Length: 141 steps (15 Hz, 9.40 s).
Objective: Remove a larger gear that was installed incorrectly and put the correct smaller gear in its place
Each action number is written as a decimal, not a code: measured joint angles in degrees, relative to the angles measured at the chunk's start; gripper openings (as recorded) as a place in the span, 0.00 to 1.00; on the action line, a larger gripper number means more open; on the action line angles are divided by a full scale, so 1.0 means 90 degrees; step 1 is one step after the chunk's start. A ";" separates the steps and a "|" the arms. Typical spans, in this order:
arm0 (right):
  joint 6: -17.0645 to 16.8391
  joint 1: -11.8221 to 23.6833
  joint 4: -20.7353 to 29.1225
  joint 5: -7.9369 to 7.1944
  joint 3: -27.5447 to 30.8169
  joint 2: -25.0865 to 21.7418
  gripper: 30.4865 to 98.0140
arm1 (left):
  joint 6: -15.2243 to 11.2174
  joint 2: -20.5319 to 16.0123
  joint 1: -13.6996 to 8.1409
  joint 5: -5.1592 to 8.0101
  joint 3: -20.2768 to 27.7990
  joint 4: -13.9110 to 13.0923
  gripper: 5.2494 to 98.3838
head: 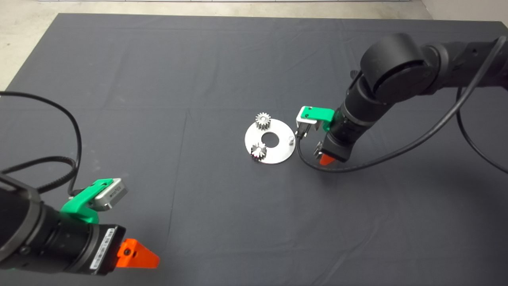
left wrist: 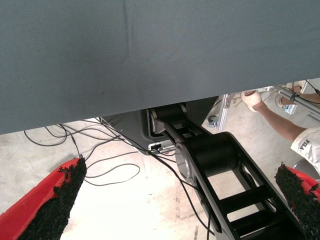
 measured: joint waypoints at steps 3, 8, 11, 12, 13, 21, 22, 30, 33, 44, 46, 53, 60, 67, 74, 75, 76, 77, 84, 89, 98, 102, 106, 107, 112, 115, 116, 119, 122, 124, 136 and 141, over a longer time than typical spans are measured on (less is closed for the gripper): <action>-0.0008 -0.0128 -0.0001 0.0008 0.0003 -0.0033 0.30 | -0.0001 0.0002 -0.0002 -0.0003 0.0000 0.0000 0.99; -0.0015 -0.0292 -0.0054 -0.0004 0.0003 -0.0141 0.30 | 0.0002 0.0005 0.0000 -0.0003 0.0000 0.0002 0.99; -0.0027 -0.0365 -0.0125 0.0005 0.0003 -0.0192 0.30 | 0.0002 0.0005 0.0000 0.0000 0.0000 0.0000 0.99; -0.0035 -0.0368 -0.0168 0.0005 0.0000 -0.0211 0.30 | -0.0001 0.0002 -0.0001 0.0000 0.0000 0.0000 0.99; -0.0037 -0.0380 -0.0240 0.0000 -0.0007 -0.0232 0.30 | -0.0001 0.0005 -0.0003 -0.0003 0.0000 0.0000 0.99; -0.0061 -0.0566 -0.0651 0.0005 -0.0104 -0.0294 0.30 | -0.0001 0.0014 0.0000 -0.0003 0.0000 -0.0015 0.99; -0.0062 -0.0608 -0.0688 0.0005 -0.0118 -0.0317 0.30 | -0.0001 0.0014 0.0000 -0.0001 0.0000 -0.0018 0.99; -0.0081 -0.0652 -0.0817 0.0008 -0.0179 -0.0468 0.33 | -0.0001 0.0014 -0.0001 -0.0003 0.0000 -0.0018 0.99; -0.0081 -0.0644 -0.0818 0.0003 -0.0179 -0.0492 0.38 | -0.0001 0.0011 -0.0002 -0.0003 0.0000 -0.0018 0.99; -0.0027 -0.0583 -0.0818 0.0004 -0.0179 -0.0526 0.61 | -0.0001 0.0011 -0.0003 0.0000 0.0000 -0.0019 0.99; 0.0157 -0.0401 -0.0814 0.0003 -0.0184 -0.0523 0.64 | -0.0001 0.0014 -0.0001 -0.0003 0.0000 -0.0019 0.99; 0.1004 0.0417 -0.0662 0.0012 -0.0393 -0.0505 0.77 | -0.0001 0.0017 -0.0003 0.0000 0.0000 -0.0019 0.99; 0.1976 0.0684 -0.0203 0.0003 -0.1777 -0.0374 0.91 | -0.0001 0.0072 -0.0002 -0.0003 0.0000 -0.0019 0.99; 0.2439 0.0737 0.1248 0.0018 -0.2995 -0.0049 0.91 | -0.0001 0.0072 -0.0001 -0.0003 0.0000 -0.0022 0.99; 0.2588 0.0734 0.1723 0.0024 -0.3203 0.0108 0.91 | -0.0001 0.0074 0.0000 -0.0004 0.0000 -0.0022 0.99; 0.2588 0.0730 0.1724 0.0022 -0.3207 0.0108 0.91 | -0.0001 0.0072 -0.0003 -0.0003 0.0000 -0.0022 0.99; 0.2591 0.0728 0.1732 0.0022 -0.3207 0.0108 0.91 | -0.0001 0.0072 0.0000 -0.0004 0.0000 -0.0022 0.99; 0.2591 0.0710 0.1735 0.0023 -0.3207 0.0111 0.91 | -0.0001 0.0072 0.0000 -0.0004 0.0000 -0.0022 0.99; 0.2574 0.0514 0.1711 0.0019 -0.3205 -0.0062 0.91 | -0.0001 0.0072 0.0000 -0.0003 0.0000 -0.0022 0.99; 0.2365 0.0329 0.1596 0.0024 -0.3094 -0.0192 0.91 | -0.0001 0.0072 -0.0003 -0.0003 0.0000 -0.0022 0.99; 0.1738 0.0076 0.0541 0.0024 -0.2899 -0.0219 0.91 | -0.0001 0.0072 0.0000 -0.0003 0.0000 -0.0022 0.99; 0.1631 -0.0086 0.0197 0.0022 -0.2863 -0.0207 0.91 | -0.0001 0.0072 0.0000 0.0000 0.0000 -0.0022 0.99; 0.1624 -0.0169 -0.0034 0.0022 -0.2849 -0.0205 0.91 | -0.0001 0.0072 -0.0001 -0.0003 0.0000 -0.0022 0.99; 0.1621 -0.0179 -0.0058 0.0022 -0.2849 -0.0205 0.91 | -0.0001 0.0072 0.0000 -0.0003 0.0000 -0.0024 0.99; 0.1602 -0.0254 -0.0138 0.0022 -0.2882 -0.0085 0.91 | -0.0001 0.0269 0.0000 -0.0009 0.0000 -0.0024 0.99; 0.1600 -0.0255 -0.0150 0.0019 -0.2965 0.0012 0.91 | -0.0001 0.0259 0.0000 -0.0003 0.0000 -0.0024 0.99; 0.1597 -0.0256 -0.0150 0.0022 -0.3008 0.0081 0.91 | -0.0001 0.0259 0.0000 -0.0003 0.0000 -0.0024 0.99; 0.1585 -0.0256 -0.0150 0.0022 -0.3152 0.0209 0.91 | -0.0002 0.0257 -0.0002 -0.0003 0.0000 -0.0024 0.99; 0.1583 -0.0256 -0.0150 0.0027 -0.3347 0.0256 0.91 | -0.0001 0.0261 -0.0003 -0.0004 0.0001 -0.0024 0.99; 0.1583 -0.0256 -0.0153 0.0024 -0.3504 0.0257 0.91 | -0.0001 0.0259 0.0000 -0.0003 0.0000 -0.0024 0.99; 0.1585 -0.0256 -0.0150 0.0024 -0.3633 0.0276 0.90 | -0.0002 0.0259 0.0000 -0.0003 0.0000 -0.0024 0.99; 0.1587 -0.0256 -0.0150 0.0024 -0.3642 0.0276 0.77 | -0.0001 0.0247 0.0000 -0.0004 0.0000 -0.0024 0.99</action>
